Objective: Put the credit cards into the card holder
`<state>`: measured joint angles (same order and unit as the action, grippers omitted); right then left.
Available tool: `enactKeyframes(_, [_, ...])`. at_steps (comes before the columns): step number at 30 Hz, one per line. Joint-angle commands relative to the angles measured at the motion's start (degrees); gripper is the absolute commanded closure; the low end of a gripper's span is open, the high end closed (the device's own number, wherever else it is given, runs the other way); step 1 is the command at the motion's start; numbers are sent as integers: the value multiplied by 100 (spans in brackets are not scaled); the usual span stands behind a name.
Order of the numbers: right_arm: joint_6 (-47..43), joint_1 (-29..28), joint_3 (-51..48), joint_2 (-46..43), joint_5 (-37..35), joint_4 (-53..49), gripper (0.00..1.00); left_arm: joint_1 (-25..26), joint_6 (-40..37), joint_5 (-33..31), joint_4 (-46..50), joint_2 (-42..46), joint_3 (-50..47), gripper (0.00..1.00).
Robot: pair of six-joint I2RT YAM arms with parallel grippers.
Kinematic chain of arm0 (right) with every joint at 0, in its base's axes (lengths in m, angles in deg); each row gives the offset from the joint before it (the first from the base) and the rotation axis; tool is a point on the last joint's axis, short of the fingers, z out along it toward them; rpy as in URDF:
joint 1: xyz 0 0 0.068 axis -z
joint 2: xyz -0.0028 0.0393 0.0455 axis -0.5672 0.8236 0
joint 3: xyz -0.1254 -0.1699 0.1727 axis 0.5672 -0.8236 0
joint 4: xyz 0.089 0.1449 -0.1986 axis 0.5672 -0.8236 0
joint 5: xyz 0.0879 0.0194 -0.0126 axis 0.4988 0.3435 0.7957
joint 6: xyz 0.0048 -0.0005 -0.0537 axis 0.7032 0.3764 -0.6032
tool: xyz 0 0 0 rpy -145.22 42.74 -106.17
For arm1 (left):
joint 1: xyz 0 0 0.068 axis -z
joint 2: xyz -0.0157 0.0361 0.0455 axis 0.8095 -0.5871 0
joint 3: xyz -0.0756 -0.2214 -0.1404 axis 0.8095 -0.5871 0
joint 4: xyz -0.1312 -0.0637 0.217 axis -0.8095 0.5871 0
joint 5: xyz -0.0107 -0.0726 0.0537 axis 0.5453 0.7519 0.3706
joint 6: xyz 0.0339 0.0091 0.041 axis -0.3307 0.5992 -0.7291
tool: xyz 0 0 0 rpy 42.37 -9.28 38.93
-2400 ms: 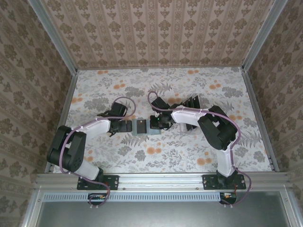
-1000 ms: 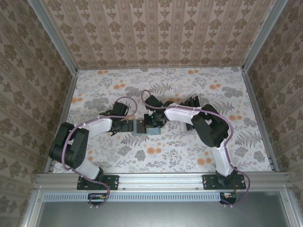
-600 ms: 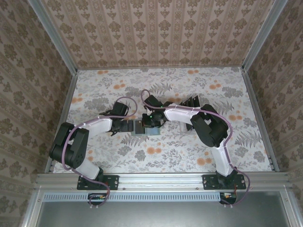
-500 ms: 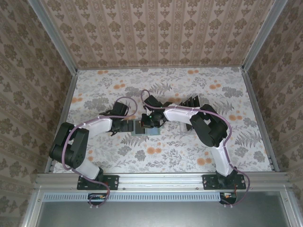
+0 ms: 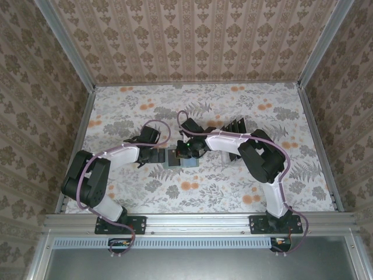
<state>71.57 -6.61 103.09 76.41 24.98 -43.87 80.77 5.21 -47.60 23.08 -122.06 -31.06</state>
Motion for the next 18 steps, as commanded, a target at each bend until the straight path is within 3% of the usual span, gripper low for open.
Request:
enactKeyframes(1, [-54,47,-74,-218,-237,-194,98,82,22,196,-230,-328,-92,0])
enactKeyframes(18, [-120,-10,-103,18,-342,-269,98,88,25,219,-257,-350,-112,0])
